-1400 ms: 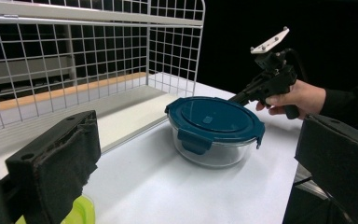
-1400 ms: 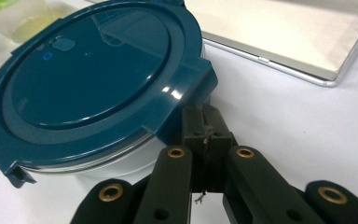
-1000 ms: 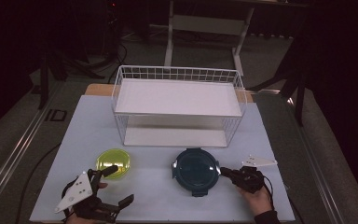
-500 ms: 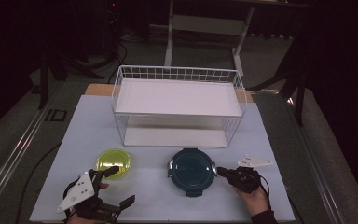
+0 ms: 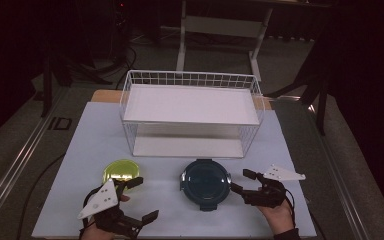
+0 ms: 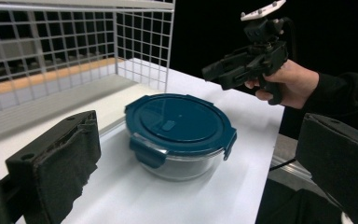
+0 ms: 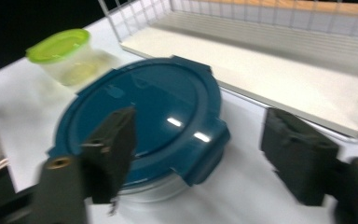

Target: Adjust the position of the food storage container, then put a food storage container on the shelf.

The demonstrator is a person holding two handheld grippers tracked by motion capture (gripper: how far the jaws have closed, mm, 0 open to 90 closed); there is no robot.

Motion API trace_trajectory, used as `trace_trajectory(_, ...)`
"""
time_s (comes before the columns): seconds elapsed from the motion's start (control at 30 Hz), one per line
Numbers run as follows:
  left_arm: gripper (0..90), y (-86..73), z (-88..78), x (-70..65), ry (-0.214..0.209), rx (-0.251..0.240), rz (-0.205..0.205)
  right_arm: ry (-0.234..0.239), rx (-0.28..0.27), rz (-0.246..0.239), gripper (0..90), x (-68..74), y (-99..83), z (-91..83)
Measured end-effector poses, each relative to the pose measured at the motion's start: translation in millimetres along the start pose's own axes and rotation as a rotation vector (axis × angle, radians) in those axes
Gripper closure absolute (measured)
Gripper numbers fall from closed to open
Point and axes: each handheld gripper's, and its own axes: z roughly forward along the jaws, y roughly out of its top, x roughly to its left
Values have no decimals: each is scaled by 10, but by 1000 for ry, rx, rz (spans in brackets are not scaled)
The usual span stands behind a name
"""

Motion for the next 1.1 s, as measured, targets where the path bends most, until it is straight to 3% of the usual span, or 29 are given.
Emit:
trace_trajectory(0.17,0,77,144,2,-11,8,-6,54,-41,55,139,-34,31,-47)
trace_trajectory(0.2,0,93,167,0,-10,7,-7,37,-67,72,139,-43,46,-82)
trace_trajectory(0.3,0,181,270,9,-8,23,-13,-56,-89,63,139,-31,92,-143)
trace_trajectory(0.47,0,311,452,69,4,72,-78,-57,-165,15,171,13,164,-292)
trace_trajectory(0.53,0,327,493,82,-1,94,-87,-57,-164,11,187,32,177,-312)
trace_trajectory(0.6,0,347,606,116,-5,132,-117,-78,-143,-14,182,85,209,-328)
trace_trajectory(0.73,0,321,782,176,-3,216,-205,-51,-135,-35,179,125,228,-316)
trace_trajectory(0.9,0,222,963,246,66,332,-287,-19,-70,-46,178,147,202,-234)
trace_trajectory(1.1,0,91,1068,397,54,362,-431,2,-26,-25,136,131,142,-175)
